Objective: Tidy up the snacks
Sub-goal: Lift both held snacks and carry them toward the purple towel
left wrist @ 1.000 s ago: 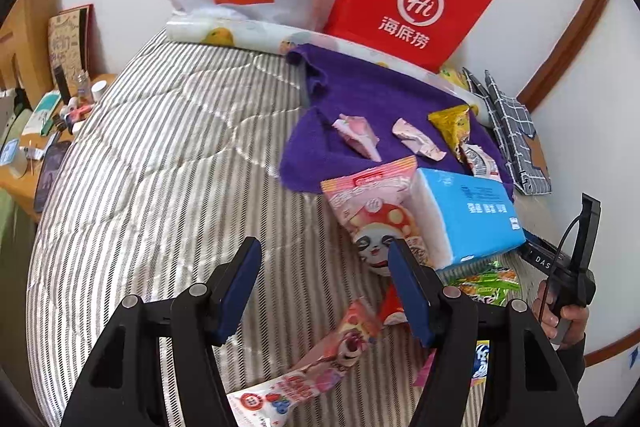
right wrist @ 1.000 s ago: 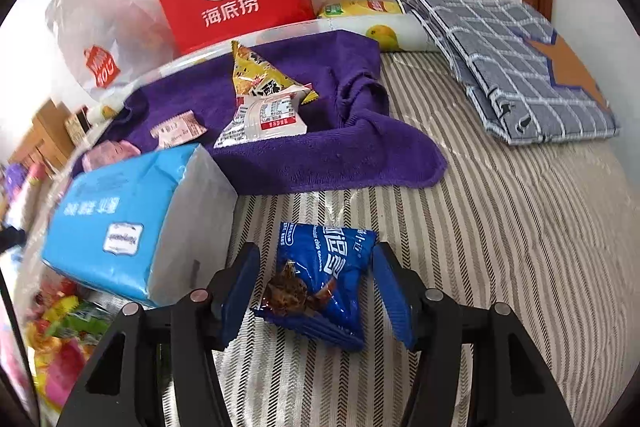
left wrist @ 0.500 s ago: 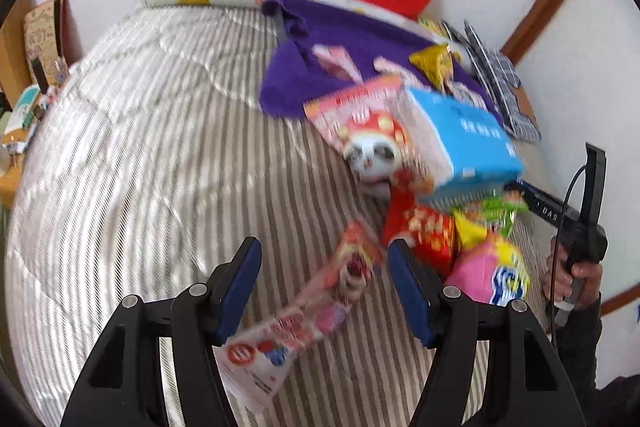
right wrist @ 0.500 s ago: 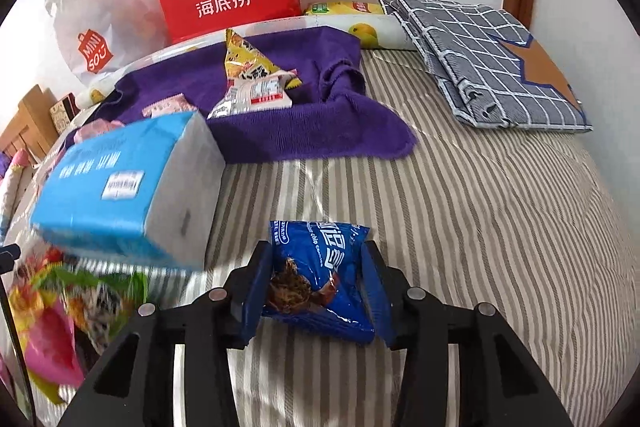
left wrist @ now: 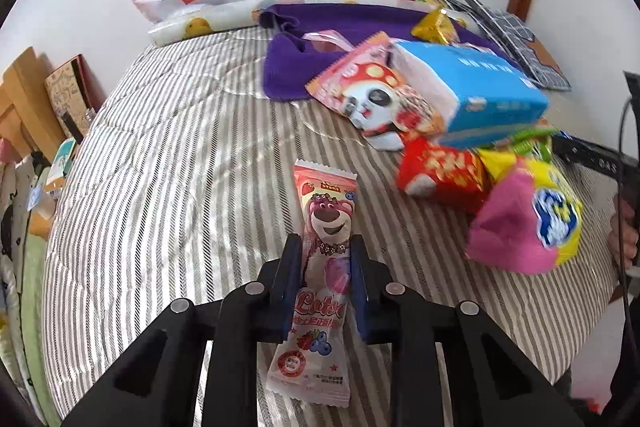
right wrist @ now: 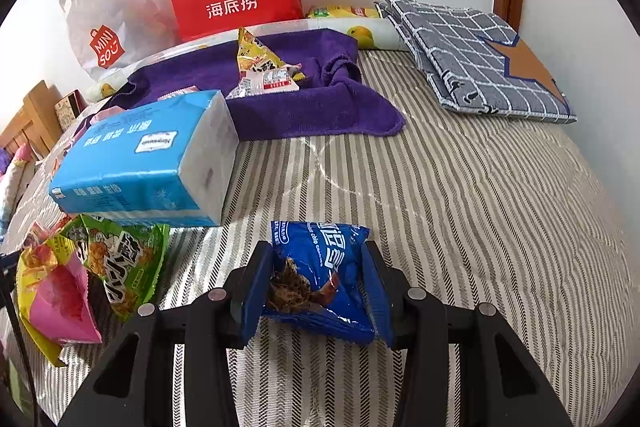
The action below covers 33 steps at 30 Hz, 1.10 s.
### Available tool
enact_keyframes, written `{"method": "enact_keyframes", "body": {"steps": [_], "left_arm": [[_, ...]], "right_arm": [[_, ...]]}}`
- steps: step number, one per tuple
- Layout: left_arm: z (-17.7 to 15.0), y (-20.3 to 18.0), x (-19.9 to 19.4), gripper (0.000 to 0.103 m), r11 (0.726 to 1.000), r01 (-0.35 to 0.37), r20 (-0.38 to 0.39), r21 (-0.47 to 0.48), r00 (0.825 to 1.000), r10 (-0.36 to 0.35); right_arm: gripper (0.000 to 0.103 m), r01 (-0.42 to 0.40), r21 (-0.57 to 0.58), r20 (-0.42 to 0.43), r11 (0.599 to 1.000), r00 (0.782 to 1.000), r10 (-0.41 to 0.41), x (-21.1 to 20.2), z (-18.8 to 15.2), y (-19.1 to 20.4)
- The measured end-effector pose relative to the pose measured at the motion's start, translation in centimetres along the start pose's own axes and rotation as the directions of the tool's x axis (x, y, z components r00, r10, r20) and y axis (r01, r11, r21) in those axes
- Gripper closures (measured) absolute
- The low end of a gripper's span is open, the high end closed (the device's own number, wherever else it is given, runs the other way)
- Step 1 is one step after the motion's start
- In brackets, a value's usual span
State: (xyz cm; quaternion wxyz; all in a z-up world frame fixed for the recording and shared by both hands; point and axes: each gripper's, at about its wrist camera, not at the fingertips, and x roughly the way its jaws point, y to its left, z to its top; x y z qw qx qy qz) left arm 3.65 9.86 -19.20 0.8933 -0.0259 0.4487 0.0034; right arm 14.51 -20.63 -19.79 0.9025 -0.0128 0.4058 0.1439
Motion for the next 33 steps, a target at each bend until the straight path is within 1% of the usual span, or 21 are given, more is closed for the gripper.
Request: {"method": "enact_keyframes", "body": {"steps": [2,5,7,10,12,14,17,21,24,28,31,33], "left_arm": [[0.8,0.7,0.4,0.082,1.000,0.001,-0.001,-0.026,1.000,-0.001],[1.9,1.5,1.1,0.082,0.998,-0.026,0.003,-0.065,1.000,0.026],[2.7,2.1,1.6,0.082,0.993,-0.033,0.006,-0.109,0.999,0.034],[3.5,2.6,2.4,0.082,0.988,-0.046,0.011,-0.150,0.999,0.049],[3.6,2.8,2.7,0.081,0.985,-0.053,0.028,-0.166,0.998,0.058],[3.7,2.9,2.8,0.081,0.982,-0.061,0.044,-0.180,0.997,0.070],[3.6,2.8,2.9,0.080,0.979,-0.068,0.065,-0.192,0.995,0.082],[3.6,2.9,2.9,0.080,0.973,-0.062,0.070,-0.223,0.994,0.079],[3.6,3.3,2.8,0.080,0.967,-0.044,0.078,-0.252,0.995,0.065],[3.6,3.4,2.8,0.079,0.966,-0.033,0.080,-0.255,0.995,0.055],[3.7,2.7,3.0,0.076,0.974,-0.065,0.068,-0.216,0.994,0.082],[3.7,2.2,3.1,0.076,0.977,-0.085,0.062,-0.196,0.993,0.099]], "right_arm": [[0.060,0.007,-0.009,0.023,1.000,1.000,-0.007,-0.3,0.5,0.3],[0.060,0.013,-0.010,0.055,1.000,0.998,-0.012,-0.3,1.3,0.6],[0.060,0.008,-0.006,0.064,1.000,0.998,-0.007,0.2,1.7,0.6],[0.060,-0.022,0.011,0.025,1.000,0.999,0.022,1.5,1.8,0.5],[0.060,-0.044,0.007,-0.036,0.999,0.998,0.044,2.6,1.7,0.7],[0.060,-0.056,0.003,-0.028,0.998,0.998,0.056,2.5,1.7,0.8],[0.059,-0.047,-0.005,-0.031,0.999,0.998,0.047,2.6,1.7,0.9],[0.057,-0.029,-0.030,-0.037,0.999,0.999,0.028,2.7,1.6,1.3],[0.056,-0.009,-0.051,-0.041,0.999,0.999,0.007,2.8,1.7,1.7],[0.055,-0.014,-0.053,-0.041,0.998,0.999,0.012,2.9,1.7,1.6],[0.055,-0.010,-0.059,-0.041,0.998,0.999,0.008,2.9,1.7,1.7],[0.055,-0.011,-0.059,-0.041,0.998,0.999,0.008,2.9,1.7,1.7]]}}
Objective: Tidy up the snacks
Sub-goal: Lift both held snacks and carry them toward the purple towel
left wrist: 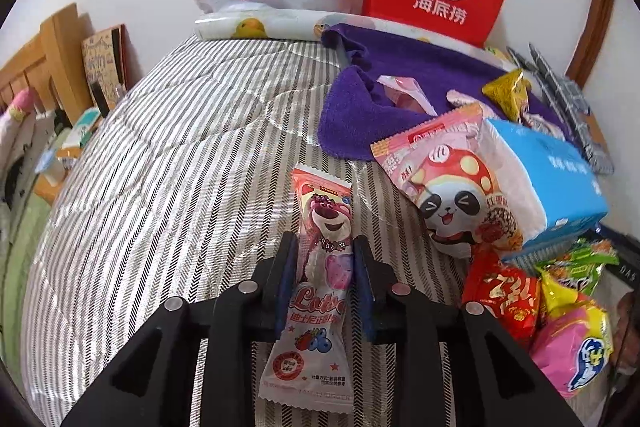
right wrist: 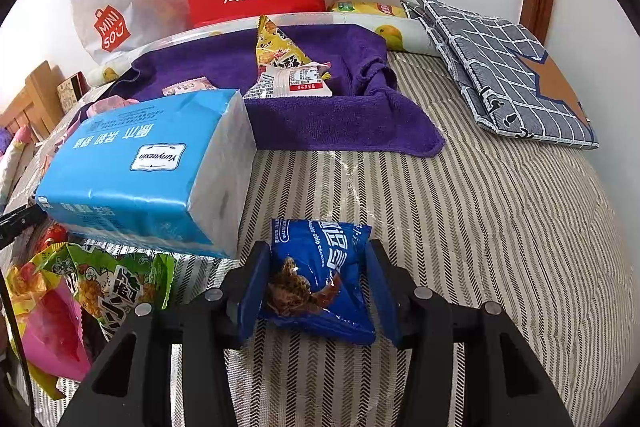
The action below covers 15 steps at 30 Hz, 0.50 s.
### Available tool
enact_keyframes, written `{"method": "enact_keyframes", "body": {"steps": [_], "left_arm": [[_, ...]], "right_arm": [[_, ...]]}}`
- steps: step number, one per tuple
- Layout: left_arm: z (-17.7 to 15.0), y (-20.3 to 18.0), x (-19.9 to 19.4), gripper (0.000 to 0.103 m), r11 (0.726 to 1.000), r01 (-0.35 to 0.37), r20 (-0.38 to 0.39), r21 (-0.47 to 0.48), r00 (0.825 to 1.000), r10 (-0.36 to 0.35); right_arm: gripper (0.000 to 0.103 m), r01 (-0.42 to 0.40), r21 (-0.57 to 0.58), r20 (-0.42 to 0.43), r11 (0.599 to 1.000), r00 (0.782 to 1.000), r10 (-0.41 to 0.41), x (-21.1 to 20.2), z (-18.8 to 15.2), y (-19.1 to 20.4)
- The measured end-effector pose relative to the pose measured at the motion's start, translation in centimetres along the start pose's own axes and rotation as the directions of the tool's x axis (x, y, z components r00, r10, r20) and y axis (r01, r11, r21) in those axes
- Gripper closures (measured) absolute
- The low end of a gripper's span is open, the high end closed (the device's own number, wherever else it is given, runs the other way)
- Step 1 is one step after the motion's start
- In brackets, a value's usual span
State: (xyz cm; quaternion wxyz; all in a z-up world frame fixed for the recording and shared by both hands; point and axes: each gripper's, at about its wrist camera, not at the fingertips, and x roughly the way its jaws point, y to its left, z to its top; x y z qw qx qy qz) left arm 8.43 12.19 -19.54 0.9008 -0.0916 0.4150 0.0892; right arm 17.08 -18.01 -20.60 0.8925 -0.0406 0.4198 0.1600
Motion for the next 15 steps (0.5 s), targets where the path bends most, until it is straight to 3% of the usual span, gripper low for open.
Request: {"method": "enact_keyframes", "body": {"steps": [7,10,15], "left_arm": [[0.05,-0.24,0.12,0.079,0.999,-0.030,0.000,0.017,1.000,0.030],[0.07,-0.01,0.05,0.081,1.000,0.024,0.000,0.011,1.000,-0.024],[0.06,0.30,-0.53,0.084,0.999,0.039,-0.008,-0.009,0.999,-0.039]], "right_arm": [[0.055,0.002,0.004,0.002,1.000,1.000,-0.002,0.02,-0.06,0.03],[0.058,-0.001,0.014,0.005,1.000,1.000,0.001,-0.06,-0.06,-0.09],[0.060,-0.005,0.034,0.014,0.999,1.000,0.004,-0.28,-0.02,-0.40]]}}
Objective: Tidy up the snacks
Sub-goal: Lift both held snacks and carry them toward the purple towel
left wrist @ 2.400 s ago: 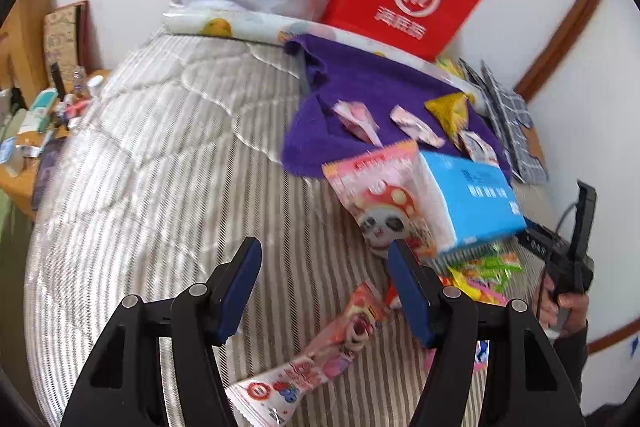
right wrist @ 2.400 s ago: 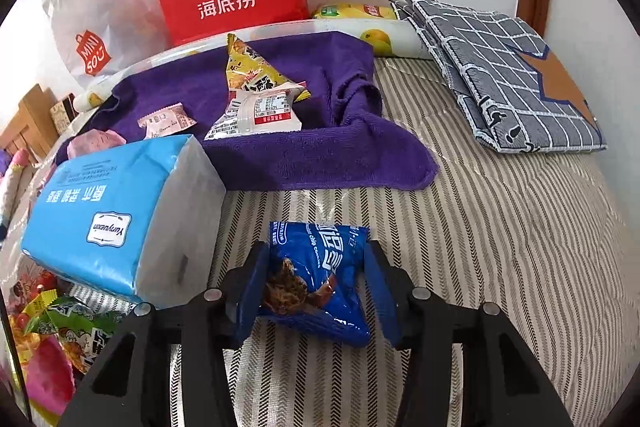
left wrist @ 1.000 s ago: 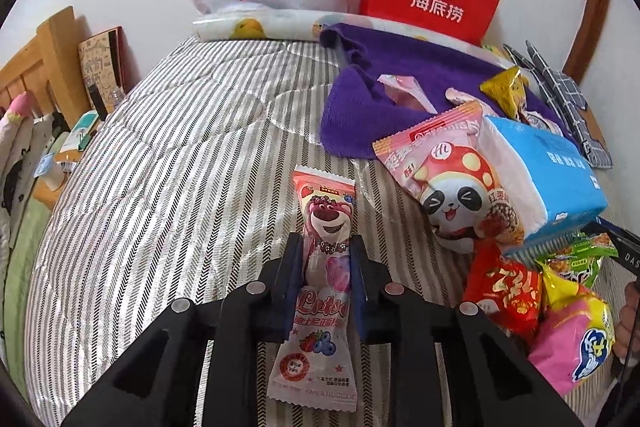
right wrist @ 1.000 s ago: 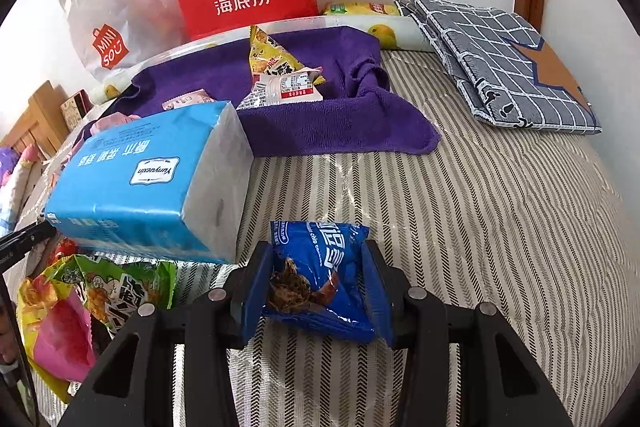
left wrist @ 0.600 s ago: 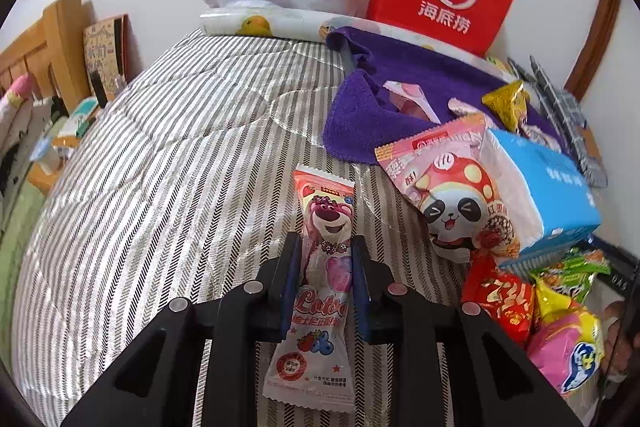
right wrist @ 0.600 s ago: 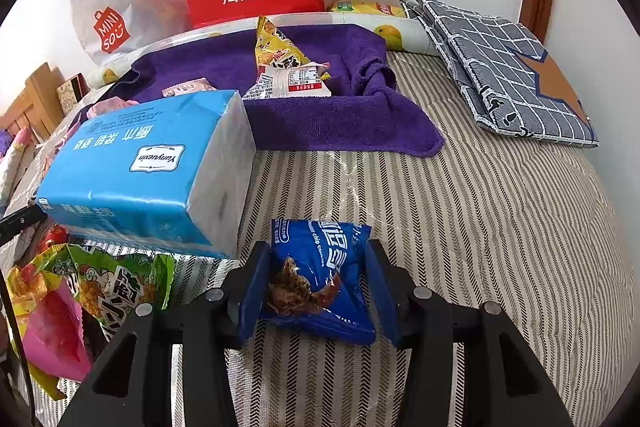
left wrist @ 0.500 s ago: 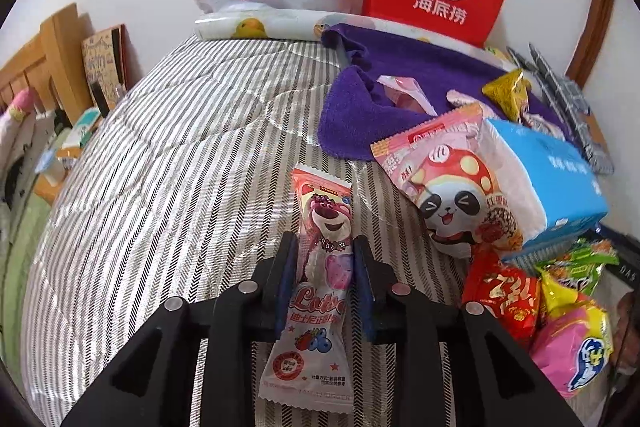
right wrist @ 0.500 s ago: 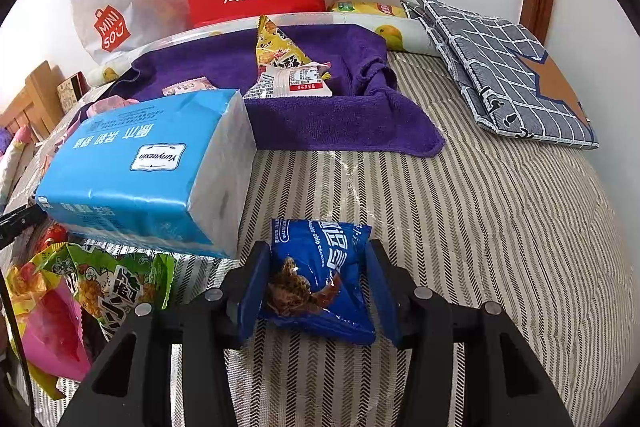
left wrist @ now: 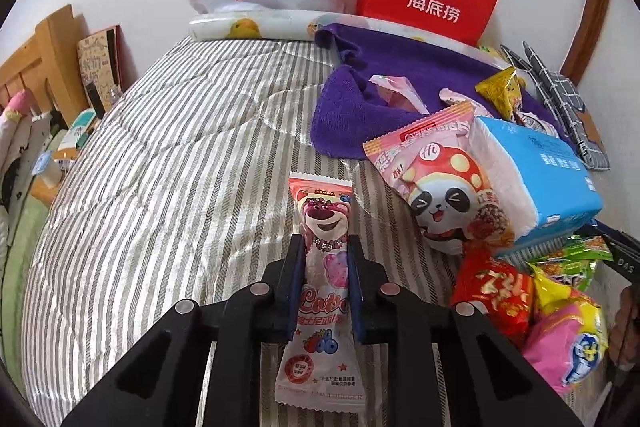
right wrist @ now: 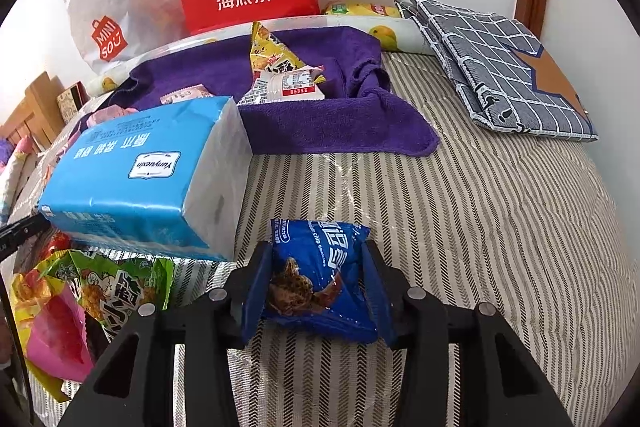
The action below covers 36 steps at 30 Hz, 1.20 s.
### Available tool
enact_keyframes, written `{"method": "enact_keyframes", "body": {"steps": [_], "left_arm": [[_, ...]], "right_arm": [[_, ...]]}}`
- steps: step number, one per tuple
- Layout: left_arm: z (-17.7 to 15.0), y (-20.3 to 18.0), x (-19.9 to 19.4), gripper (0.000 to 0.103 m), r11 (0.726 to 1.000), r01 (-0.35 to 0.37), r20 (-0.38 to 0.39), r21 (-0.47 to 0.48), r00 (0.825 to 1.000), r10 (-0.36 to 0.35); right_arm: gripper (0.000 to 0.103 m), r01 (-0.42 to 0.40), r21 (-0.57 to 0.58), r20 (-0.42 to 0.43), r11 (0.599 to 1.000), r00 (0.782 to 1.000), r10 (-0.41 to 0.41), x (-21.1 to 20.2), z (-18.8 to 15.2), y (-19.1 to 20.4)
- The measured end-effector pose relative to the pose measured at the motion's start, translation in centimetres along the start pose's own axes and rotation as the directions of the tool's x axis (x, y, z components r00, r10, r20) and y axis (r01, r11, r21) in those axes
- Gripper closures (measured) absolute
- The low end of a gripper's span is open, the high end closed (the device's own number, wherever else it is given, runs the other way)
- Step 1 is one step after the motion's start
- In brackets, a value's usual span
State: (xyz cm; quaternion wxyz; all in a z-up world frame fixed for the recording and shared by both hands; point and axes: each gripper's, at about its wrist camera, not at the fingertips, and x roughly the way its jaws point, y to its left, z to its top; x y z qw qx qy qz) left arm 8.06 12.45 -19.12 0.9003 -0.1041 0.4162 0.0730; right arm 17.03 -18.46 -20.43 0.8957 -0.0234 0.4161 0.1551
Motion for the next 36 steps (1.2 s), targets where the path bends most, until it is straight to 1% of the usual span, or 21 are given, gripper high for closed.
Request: {"method": "enact_keyframes", "body": {"steps": [2,4,8,11,18,24,36], "left_arm": [[0.0,0.2,-0.7,0.084,1.000,0.030,-0.003,-0.010,1.000,-0.030],[0.0,0.2,-1.7,0.084,1.000,0.031,0.009,-0.001,0.999,-0.031],[0.3,0.0,-3.4,0.084,0.999,0.044,0.031,0.022,0.999,-0.045],[0.7,-0.5,-4.3,0.084,0.997,0.069,0.038,0.032,0.997,-0.070],[1.5,-2.6,-5.2,0.084,0.984,0.165,0.035,0.059,0.985,-0.168],[2.2,-4.5,-5.5,0.084,0.974,0.210,0.031,0.086,0.976,-0.214],[4.0,-6.7,-5.4,0.084,0.964,0.242,0.032,0.111,0.969,-0.247]], "right_arm": [[0.060,0.020,-0.006,0.015,1.000,1.000,-0.020,-0.3,0.0,0.0],[0.060,0.041,-0.010,0.038,0.999,0.998,-0.040,-1.0,0.1,0.1],[0.060,0.032,0.017,0.072,0.999,0.997,-0.033,-2.8,0.5,-0.3],[0.060,0.037,0.031,0.096,0.999,0.995,-0.040,-4.2,0.9,-0.6],[0.060,0.040,0.020,0.166,0.999,0.985,-0.043,-7.4,2.2,0.0],[0.060,0.006,0.005,0.198,1.000,0.980,-0.007,-8.6,2.9,1.1],[0.060,-0.050,-0.024,0.233,0.998,0.971,0.054,-8.4,5.2,3.8]]}}
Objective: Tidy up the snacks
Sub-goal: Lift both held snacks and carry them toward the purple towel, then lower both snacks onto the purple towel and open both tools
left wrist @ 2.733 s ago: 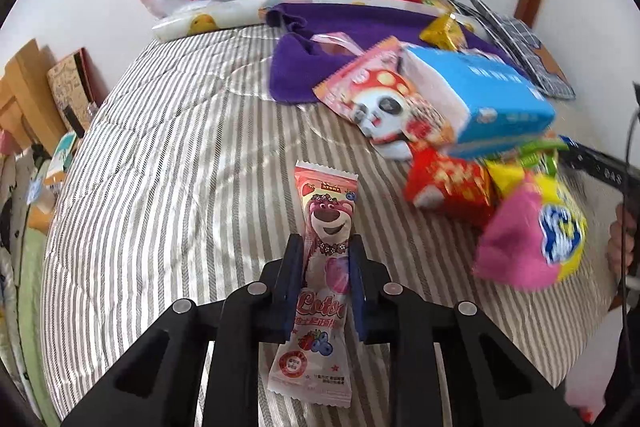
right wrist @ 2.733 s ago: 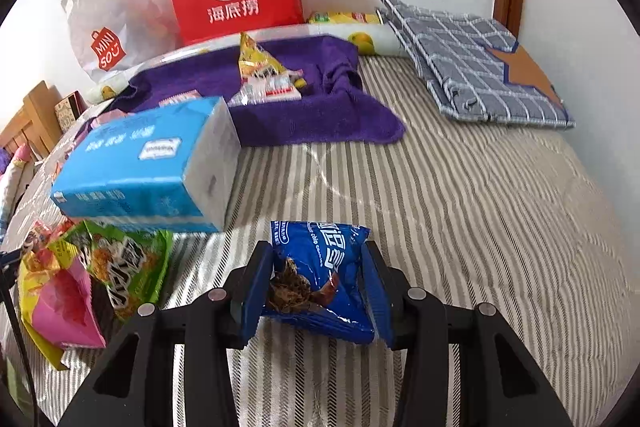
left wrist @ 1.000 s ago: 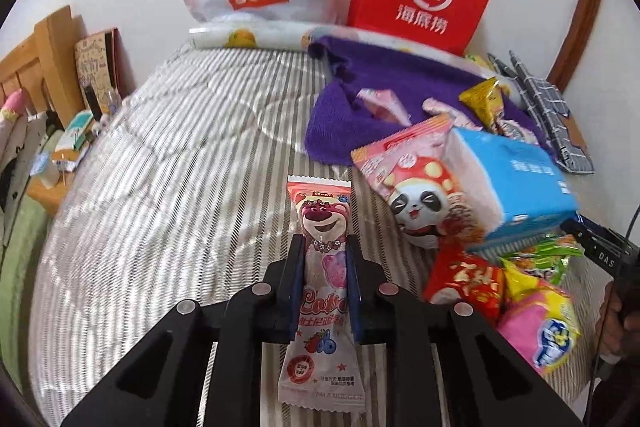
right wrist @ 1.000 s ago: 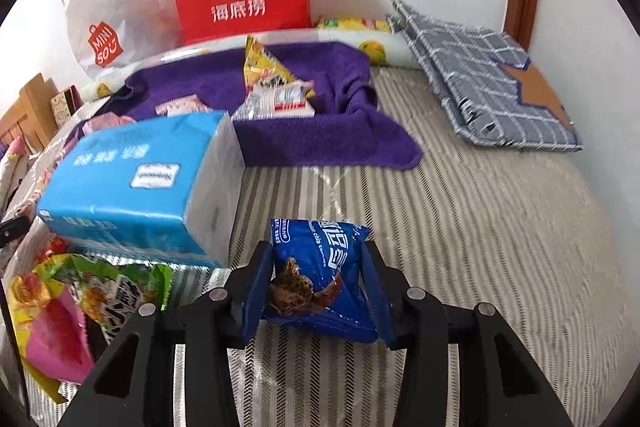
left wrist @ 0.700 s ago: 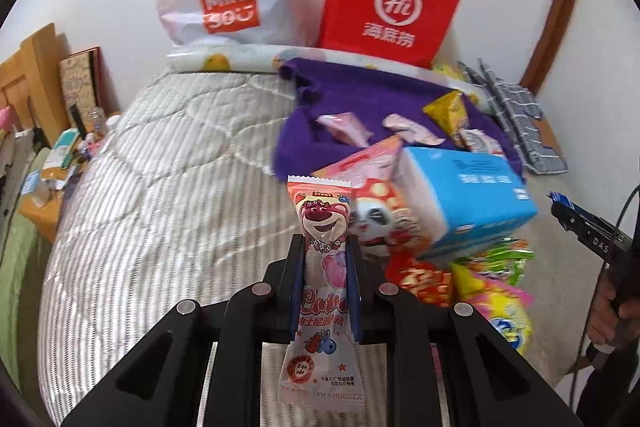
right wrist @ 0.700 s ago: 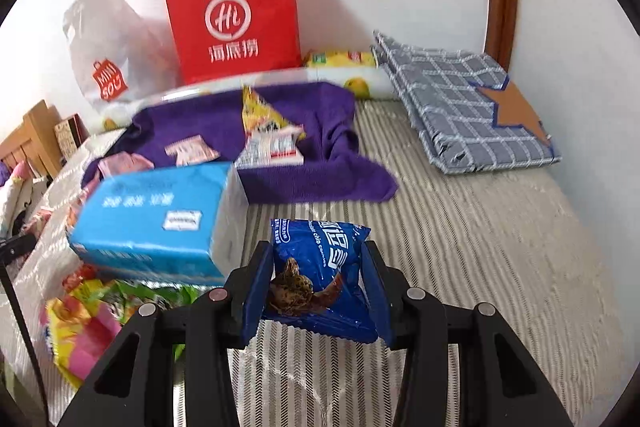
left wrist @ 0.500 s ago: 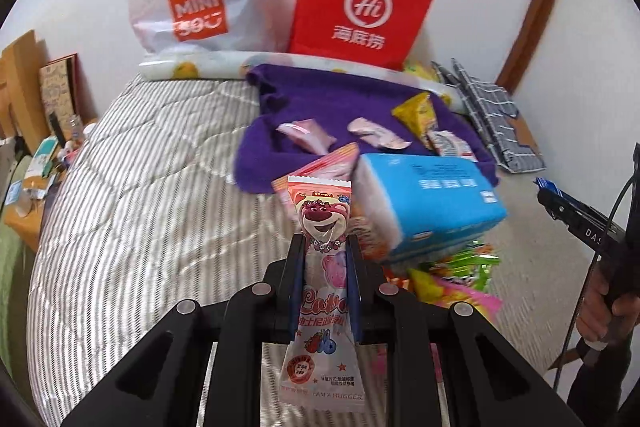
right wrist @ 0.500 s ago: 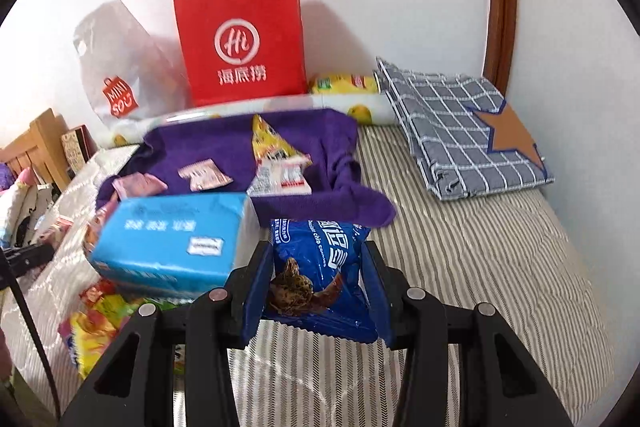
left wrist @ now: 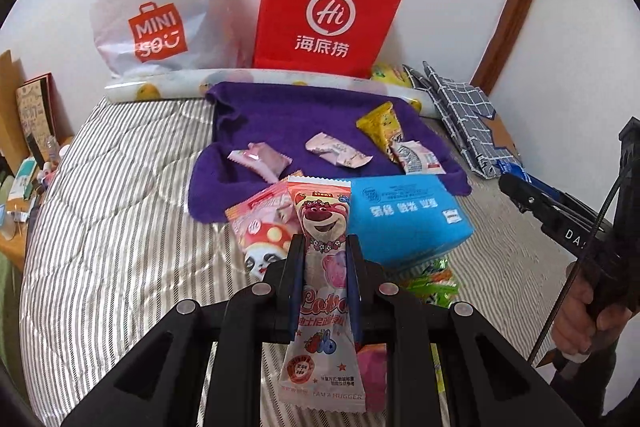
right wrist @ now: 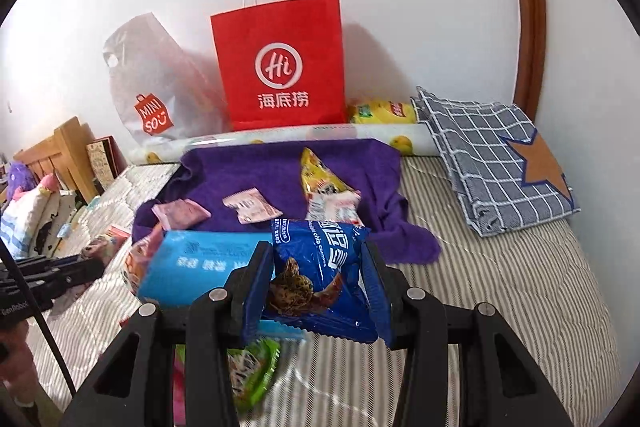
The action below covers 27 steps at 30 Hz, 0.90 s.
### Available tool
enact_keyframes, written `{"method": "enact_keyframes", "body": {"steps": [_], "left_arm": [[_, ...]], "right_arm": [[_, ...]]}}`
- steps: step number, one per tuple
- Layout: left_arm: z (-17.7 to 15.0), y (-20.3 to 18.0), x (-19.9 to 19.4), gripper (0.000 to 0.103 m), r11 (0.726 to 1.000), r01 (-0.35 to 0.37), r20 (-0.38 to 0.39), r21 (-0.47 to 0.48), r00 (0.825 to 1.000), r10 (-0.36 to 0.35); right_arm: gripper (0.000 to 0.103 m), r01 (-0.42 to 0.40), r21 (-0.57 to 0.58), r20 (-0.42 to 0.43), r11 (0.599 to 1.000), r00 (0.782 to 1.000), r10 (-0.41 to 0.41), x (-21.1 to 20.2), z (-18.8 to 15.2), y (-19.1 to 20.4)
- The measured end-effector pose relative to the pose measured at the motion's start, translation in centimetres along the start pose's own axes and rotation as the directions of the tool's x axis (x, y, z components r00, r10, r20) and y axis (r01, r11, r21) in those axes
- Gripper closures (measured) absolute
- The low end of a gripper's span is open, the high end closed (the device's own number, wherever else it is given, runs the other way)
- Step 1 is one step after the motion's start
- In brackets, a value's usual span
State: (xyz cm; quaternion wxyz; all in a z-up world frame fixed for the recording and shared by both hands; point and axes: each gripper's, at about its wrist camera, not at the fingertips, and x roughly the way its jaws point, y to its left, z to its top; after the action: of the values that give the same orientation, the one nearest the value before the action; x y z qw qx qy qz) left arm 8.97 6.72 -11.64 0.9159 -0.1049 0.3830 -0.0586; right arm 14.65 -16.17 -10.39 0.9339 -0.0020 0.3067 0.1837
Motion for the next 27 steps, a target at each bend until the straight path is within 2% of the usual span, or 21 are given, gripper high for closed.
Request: {"method": "enact_keyframes", "body": {"steps": [12,19,27], "left_arm": [[3.0,-0.1,1.3,0.084,1.000,0.024,0.000,-0.018,1.000,-0.024],[5.2,0.4,1.9,0.084,1.000,0.003,0.010,-0.025,1.000,-0.003],[8.4,0.6,3.7,0.084,0.999,0.011,0.021,-0.045,1.000,-0.011]], "right_arm": [[0.060,0.002,0.034,0.015,0.999,1.000,-0.003,1.1,2.9,-0.5],[0.060,0.002,0.044,0.007,0.999,1.000,-0.002,2.9,4.7,-0.9],[0.060,0.001,0.028,0.007,1.000,1.000,-0.001,5.6,6.8,-0.6]]}}
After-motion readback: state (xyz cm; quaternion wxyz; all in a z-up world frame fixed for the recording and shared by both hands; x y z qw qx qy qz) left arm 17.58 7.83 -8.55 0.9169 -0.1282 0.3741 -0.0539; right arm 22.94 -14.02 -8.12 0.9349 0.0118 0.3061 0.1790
